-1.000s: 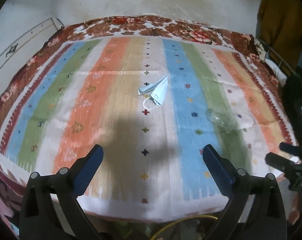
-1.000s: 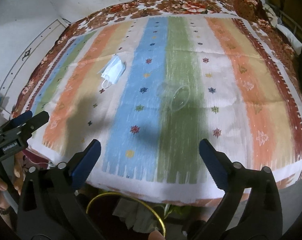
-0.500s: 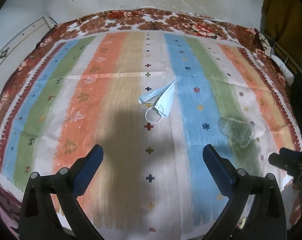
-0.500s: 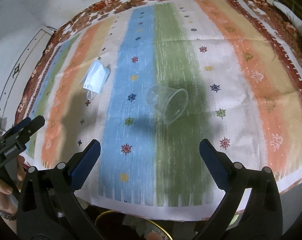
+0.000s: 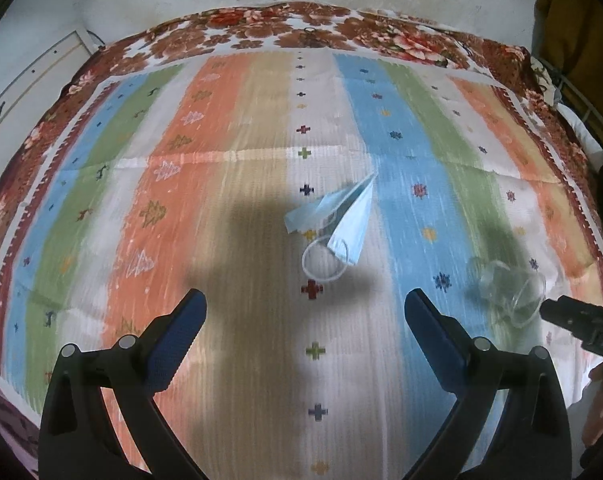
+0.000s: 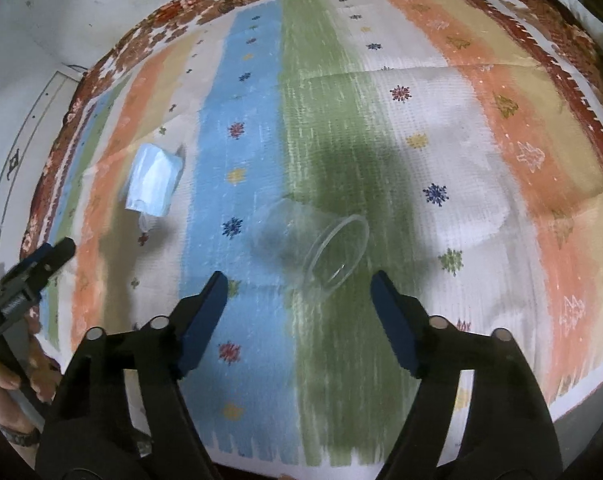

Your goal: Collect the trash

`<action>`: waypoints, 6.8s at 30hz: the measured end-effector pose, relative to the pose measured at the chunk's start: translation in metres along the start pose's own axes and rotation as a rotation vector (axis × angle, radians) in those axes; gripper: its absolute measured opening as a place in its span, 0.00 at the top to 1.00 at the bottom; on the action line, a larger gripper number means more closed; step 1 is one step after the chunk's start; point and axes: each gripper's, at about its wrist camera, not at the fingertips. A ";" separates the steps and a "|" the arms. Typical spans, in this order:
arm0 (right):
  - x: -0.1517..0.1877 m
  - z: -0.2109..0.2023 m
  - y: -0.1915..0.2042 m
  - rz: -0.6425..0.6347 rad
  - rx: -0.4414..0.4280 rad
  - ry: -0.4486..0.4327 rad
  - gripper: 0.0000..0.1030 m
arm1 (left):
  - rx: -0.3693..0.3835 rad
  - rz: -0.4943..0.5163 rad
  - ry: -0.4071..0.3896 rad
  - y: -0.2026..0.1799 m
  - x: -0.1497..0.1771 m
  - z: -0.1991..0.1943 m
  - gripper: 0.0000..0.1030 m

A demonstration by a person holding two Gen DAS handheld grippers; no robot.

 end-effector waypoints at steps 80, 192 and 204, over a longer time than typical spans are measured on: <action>0.102 -0.161 0.052 -0.282 -0.082 -0.169 0.96 | 0.311 0.035 -0.068 -0.052 0.104 -0.173 0.98; 0.335 -0.175 0.012 -0.231 -0.173 0.012 0.08 | 0.239 -0.002 0.119 -0.024 0.326 -0.201 0.06; 0.336 -0.171 0.016 -0.244 -0.177 0.022 0.08 | 0.232 0.011 0.119 -0.028 0.327 -0.200 0.05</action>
Point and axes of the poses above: each gripper's, at about its wrist camera, not at the fingertips, and z roughly the way its jaws point, y to its left, x to its underside, and after that the axes turned 3 degrees about -y, right-handed
